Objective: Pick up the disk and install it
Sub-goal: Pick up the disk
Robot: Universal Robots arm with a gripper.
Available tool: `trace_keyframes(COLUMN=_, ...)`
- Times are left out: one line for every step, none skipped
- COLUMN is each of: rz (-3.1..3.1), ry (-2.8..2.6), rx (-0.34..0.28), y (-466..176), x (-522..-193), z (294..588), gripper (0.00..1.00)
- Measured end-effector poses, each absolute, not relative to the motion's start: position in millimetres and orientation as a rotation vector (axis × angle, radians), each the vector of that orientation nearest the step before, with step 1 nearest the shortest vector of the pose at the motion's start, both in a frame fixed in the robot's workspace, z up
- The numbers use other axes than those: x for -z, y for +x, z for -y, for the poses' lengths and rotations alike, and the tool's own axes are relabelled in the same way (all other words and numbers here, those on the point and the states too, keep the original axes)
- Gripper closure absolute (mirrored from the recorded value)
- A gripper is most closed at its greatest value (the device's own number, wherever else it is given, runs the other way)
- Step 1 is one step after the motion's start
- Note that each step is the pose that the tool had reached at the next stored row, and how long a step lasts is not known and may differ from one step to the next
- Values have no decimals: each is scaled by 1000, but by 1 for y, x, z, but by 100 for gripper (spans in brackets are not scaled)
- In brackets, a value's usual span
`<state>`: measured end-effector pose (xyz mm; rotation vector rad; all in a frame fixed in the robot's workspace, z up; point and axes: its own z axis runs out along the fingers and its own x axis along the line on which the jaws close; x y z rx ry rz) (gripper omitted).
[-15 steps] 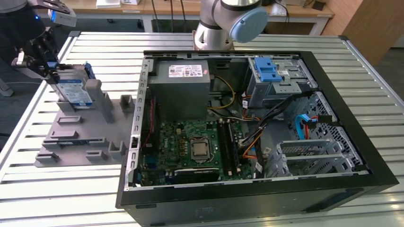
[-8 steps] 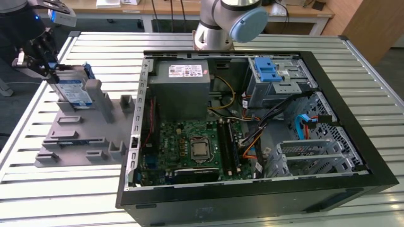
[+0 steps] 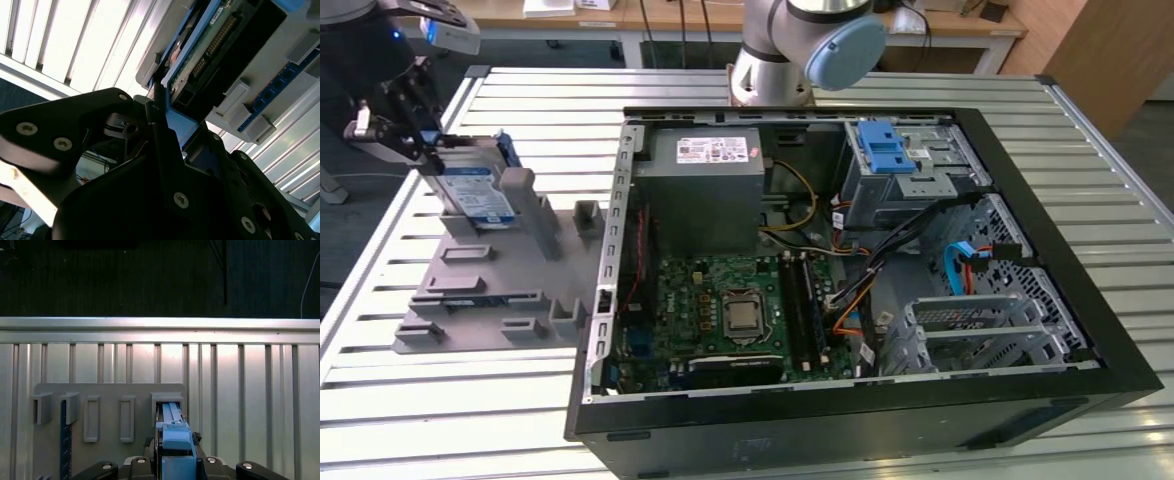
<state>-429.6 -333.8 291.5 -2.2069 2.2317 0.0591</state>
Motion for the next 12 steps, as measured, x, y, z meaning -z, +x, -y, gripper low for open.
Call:
trace_keyframes(rz=-2232, ry=-2207, rx=-59, y=-430, x=-292, z=334, gripper=64)
trace_keyframes(rz=-2232, ry=-2207, rx=-59, y=-430, x=-293, z=334, gripper=64)
trace_keyframes(rz=-2232, ry=-2207, rx=-59, y=-430, x=-293, z=334, gripper=64)
trace_keyframes(rz=-2231, ry=-2207, rx=-59, y=-430, x=-293, z=334, gripper=64)
trace_keyframes(rz=-2231, ry=-2207, rx=-59, y=-430, x=-293, z=334, gripper=64)
trace_keyframes(rz=-2232, ry=-2207, rx=-59, y=-430, x=-294, z=334, gripper=64)
trace_keyframes(rz=-2232, ry=-2207, rx=-59, y=-430, x=-294, z=334, gripper=64)
trace_keyframes(rz=-2232, ry=-2207, rx=-59, y=-430, x=-294, z=334, gripper=64)
trace_keyframes(rz=-2232, ry=-2207, rx=-59, y=-430, x=-294, z=334, gripper=64)
trace_keyframes(rz=-2232, ry=-2207, rx=-59, y=-430, x=-294, z=334, gripper=64)
trace_keyframes(rz=-2232, ry=-2207, rx=-59, y=-430, x=-294, z=334, gripper=64)
trace_keyframes(rz=-2232, ry=-2207, rx=-59, y=-430, x=-294, z=334, gripper=64)
